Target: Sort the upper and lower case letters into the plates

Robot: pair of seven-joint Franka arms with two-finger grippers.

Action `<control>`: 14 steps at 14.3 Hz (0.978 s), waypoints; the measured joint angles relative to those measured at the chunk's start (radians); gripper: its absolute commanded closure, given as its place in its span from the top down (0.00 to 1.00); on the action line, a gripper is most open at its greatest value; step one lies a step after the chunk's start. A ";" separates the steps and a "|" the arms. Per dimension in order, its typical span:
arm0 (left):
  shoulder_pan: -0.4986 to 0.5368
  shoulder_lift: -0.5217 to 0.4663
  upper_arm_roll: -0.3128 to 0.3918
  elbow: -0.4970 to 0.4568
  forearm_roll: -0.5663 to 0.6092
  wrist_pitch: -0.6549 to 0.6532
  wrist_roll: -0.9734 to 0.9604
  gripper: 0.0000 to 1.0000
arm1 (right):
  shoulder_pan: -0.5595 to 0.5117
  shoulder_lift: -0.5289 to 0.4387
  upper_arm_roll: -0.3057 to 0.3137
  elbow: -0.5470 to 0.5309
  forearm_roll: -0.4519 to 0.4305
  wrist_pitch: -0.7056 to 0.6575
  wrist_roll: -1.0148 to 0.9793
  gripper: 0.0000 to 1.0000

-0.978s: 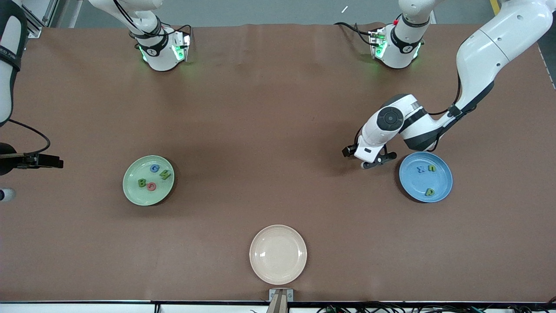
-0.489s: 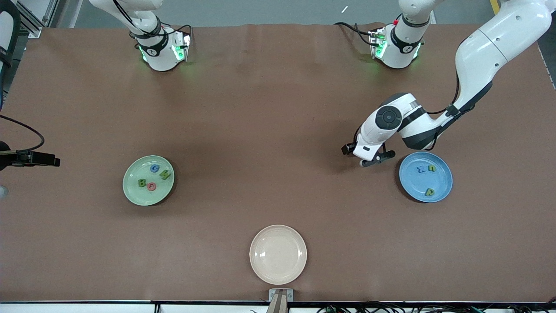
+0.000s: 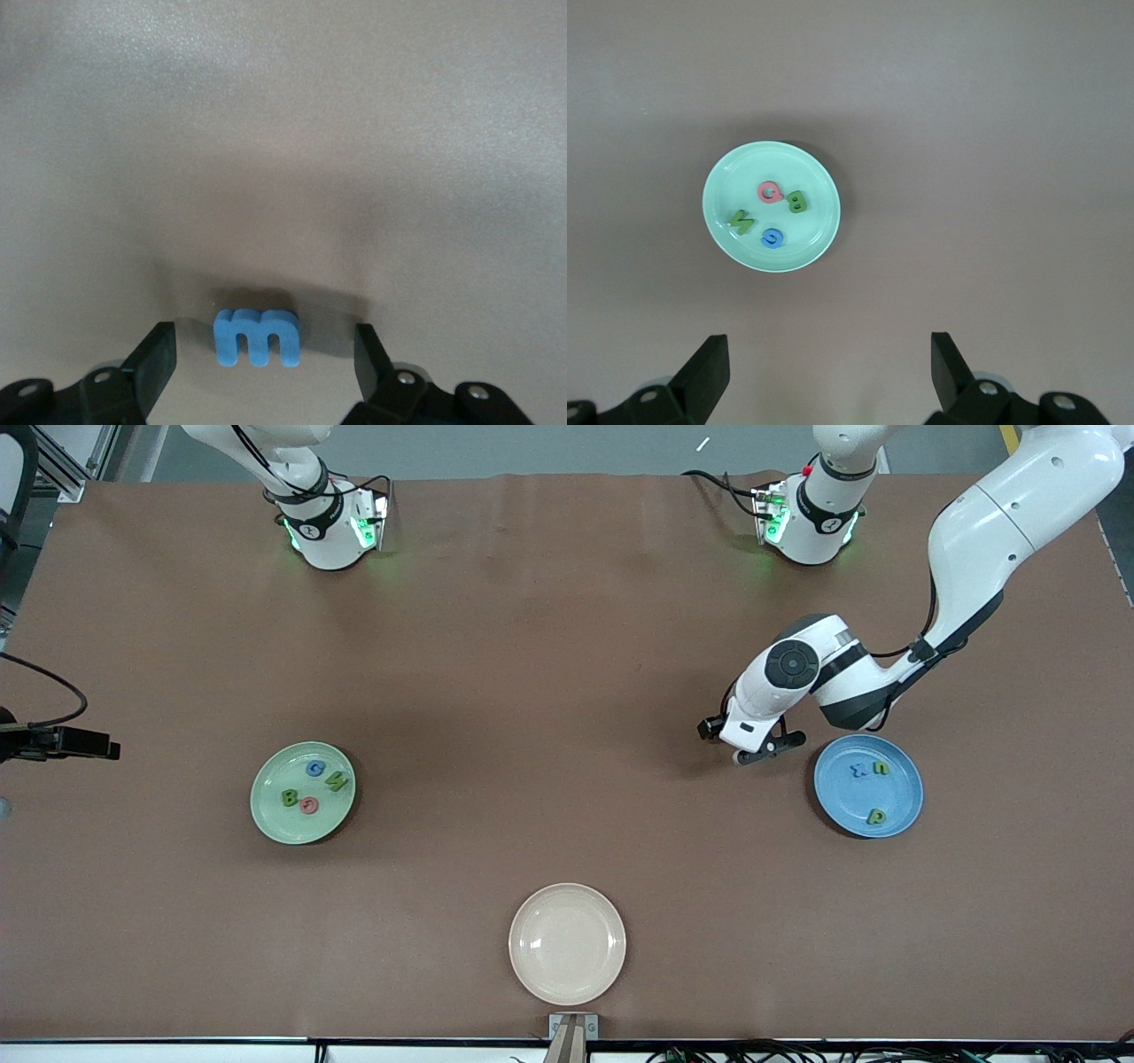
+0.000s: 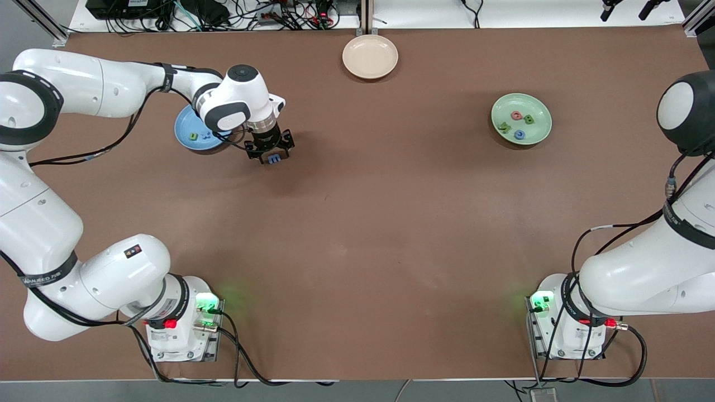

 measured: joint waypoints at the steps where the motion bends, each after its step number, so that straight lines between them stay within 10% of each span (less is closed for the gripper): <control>1: 0.000 0.000 0.000 0.000 0.000 0.000 0.000 0.76 | 0.005 -0.021 -0.001 -0.018 -0.001 0.001 0.000 1.00; 14: 0.000 0.000 -0.005 0.001 0.000 0.018 0.000 0.42 | 0.006 -0.375 -0.010 -0.395 -0.001 0.109 0.000 1.00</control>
